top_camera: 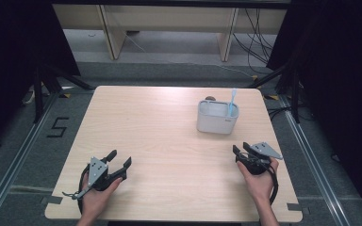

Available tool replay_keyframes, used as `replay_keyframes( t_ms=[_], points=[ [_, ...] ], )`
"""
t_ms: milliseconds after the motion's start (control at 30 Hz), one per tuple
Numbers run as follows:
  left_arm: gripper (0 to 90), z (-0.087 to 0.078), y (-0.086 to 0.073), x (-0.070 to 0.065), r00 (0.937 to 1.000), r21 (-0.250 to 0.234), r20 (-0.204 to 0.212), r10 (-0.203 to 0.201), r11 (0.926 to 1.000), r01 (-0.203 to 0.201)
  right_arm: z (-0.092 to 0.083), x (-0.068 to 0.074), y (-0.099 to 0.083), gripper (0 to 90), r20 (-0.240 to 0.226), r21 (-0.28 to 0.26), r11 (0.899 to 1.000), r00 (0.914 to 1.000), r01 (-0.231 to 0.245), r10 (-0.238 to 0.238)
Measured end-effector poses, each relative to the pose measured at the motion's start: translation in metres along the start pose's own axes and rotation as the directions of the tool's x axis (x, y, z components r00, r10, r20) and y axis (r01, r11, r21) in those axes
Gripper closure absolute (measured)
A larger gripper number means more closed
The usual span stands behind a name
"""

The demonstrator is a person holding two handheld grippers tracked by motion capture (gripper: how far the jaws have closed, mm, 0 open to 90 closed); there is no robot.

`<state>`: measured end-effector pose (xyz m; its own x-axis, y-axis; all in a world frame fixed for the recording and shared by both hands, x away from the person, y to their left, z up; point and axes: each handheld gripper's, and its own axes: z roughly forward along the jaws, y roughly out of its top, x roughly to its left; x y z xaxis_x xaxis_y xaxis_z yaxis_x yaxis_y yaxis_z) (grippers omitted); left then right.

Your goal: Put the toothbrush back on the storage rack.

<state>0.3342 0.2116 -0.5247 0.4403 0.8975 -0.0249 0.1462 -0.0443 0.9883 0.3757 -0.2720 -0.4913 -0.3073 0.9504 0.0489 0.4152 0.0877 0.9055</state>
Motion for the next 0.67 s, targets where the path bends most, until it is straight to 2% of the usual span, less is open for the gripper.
replay_keyframes(
  t_ms=[33, 67, 133, 167, 233, 267, 333, 367, 400, 433, 467, 500, 533, 567, 667],
  points=[
    [34.1, 0.0, 0.0, 0.0, 1.0, 0.001, 0.0, -0.001, 1.0, 0.001, -0.001, 0.003, -0.004, 53.7, 0.004, 0.009, 1.0, 0.9997, -0.022, 0.022],
    [34.1, 0.0, 0.0, 0.0, 1.0, 0.001, 0.0, -0.002, 1.0, 0.002, 0.0, 0.002, -0.007, 53.6, -0.011, 0.007, 1.0, 0.9999, -0.005, 0.005],
    [34.1, 0.0, 0.0, 0.0, 1.0, 0.003, -0.002, -0.004, 1.0, 0.004, -0.001, 0.003, -0.013, 53.6, -0.003, -0.007, 1.0, 1.0, -0.01, 0.01],
    [34.1, -0.002, 0.001, 0.0, 1.0, 0.017, -0.005, -0.005, 0.9998, 0.005, -0.001, 0.006, -0.016, 53.9, 0.006, -0.003, 0.999, 0.999, -0.043, 0.043],
    [34.0, -0.002, 0.0, 0.0, 1.0, 0.016, -0.003, -0.005, 0.9999, 0.005, 0.0, 0.005, -0.019, 54.1, 0.02, -0.018, 1.0, 0.9997, -0.012, 0.012],
    [33.9, -0.002, 0.001, 0.0, 1.0, 0.017, -0.004, -0.006, 0.9998, 0.006, -0.001, 0.006, -0.019, 54.1, 0.022, -0.008, 1.0, 0.9997, -0.005, 0.005],
    [33.8, -0.002, 0.001, 0.001, 0.9999, 0.016, -0.004, -0.01, 0.9998, 0.01, -0.002, 0.008, -0.018, 54.1, 0.01, -0.032, 0.999, 0.9995, -0.03, 0.03],
    [33.8, -0.002, 0.0, 0.001, 0.9999, 0.015, -0.004, -0.012, 0.9998, 0.012, -0.002, 0.007, -0.018, 54.1, 0.009, -0.038, 0.999, 1.0, 0.003, -0.002],
    [33.7, -0.002, 0.0, 0.001, 0.9999, 0.014, -0.004, -0.012, 0.9998, 0.012, -0.002, 0.008, -0.018, 54.2, 0.004, -0.029, 1.0, 1.0, -0.008, 0.008],
    [33.7, -0.002, 0.0, 0.001, 0.9999, 0.013, -0.004, -0.013, 0.9998, 0.014, -0.002, 0.007, -0.019, 54.3, 0.026, -0.033, 0.999, 0.9996, 0.013, -0.012],
    [33.7, -0.002, 0.0, 0.001, 0.9999, 0.012, -0.003, -0.014, 0.9998, 0.014, -0.003, 0.01, -0.02, 54.3, -0.002, -0.034, 0.999, 0.9994, -0.036, 0.036],
    [33.6, -0.002, 0.0, 0.001, 0.9999, 0.011, -0.003, -0.015, 0.9998, 0.015, -0.003, 0.008, -0.02, 54.2, 0.02, -0.04, 0.999, 0.9998, 0.004, -0.003],
    [33.6, -0.002, 0.0, 0.001, 0.9999, 0.011, -0.003, -0.016, 0.9998, 0.016, -0.003, 0.009, -0.021, 54.2, 0.018, -0.037, 0.999, 0.9996, -0.022, 0.022],
    [33.6, -0.002, 0.0, 0.001, 0.9999, 0.012, -0.003, -0.017, 0.9998, 0.017, -0.003, 0.007, -0.02, 54.2, 0.014, -0.032, 0.999, 0.9999, 0.006, -0.005],
    [33.6, -0.002, 0.001, 0.002, 0.9998, 0.013, -0.004, -0.02, 0.9997, 0.02, -0.003, 0.007, -0.021, 54.1, 0.004, -0.024, 1.0, 1.0, -0.005, 0.005]
  ],
)
